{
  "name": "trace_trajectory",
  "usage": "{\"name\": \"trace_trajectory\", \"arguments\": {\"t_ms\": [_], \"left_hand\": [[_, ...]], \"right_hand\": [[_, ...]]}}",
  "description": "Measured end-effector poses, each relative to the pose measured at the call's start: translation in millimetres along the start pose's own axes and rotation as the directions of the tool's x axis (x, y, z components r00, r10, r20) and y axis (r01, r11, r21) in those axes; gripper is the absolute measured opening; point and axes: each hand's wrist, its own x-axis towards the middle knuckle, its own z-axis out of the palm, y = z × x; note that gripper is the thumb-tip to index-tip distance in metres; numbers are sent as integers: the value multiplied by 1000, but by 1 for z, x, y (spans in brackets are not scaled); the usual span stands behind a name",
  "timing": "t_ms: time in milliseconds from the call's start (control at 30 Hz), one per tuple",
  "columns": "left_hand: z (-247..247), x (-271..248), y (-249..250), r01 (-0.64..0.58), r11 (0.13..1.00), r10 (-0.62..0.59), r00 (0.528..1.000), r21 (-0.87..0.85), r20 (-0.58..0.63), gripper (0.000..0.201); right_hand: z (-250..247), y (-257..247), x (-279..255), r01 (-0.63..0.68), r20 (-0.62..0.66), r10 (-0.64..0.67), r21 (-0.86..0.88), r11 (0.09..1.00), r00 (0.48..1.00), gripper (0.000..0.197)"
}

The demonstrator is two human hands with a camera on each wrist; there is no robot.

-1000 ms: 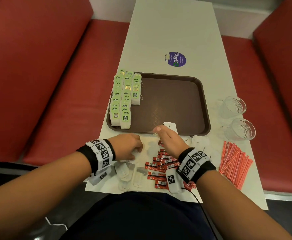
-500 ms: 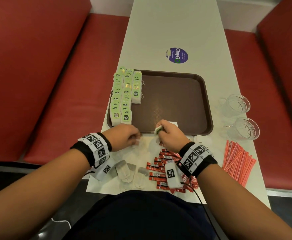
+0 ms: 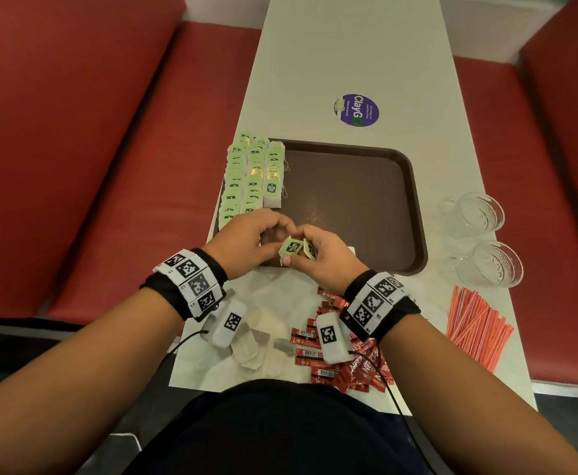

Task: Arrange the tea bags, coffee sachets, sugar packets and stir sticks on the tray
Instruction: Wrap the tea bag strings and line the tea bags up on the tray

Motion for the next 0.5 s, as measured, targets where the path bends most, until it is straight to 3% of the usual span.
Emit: {"name": "trace_trajectory", "arguments": {"t_ms": [133,267,400,500], "left_hand": [[-1,4,4,46,997,-47,999,-55,-19,19],[-2,5,9,-13,1000,12,1000,20,15,7],[-3,6,9,-45,999,45,998,-2,47,11],[-2,6,5,-83,990,82,997,114,12,15]], "right_hand": [[-1,3,3,26,-14,-26,56,998,1000,41],[-3,1,4,21,-52,-15,109,994,999,26],[-5,4,9,-23,-77,29,82,996,997,19],[-5,6,11,-10,-63,14,56,998,998,25]]}}
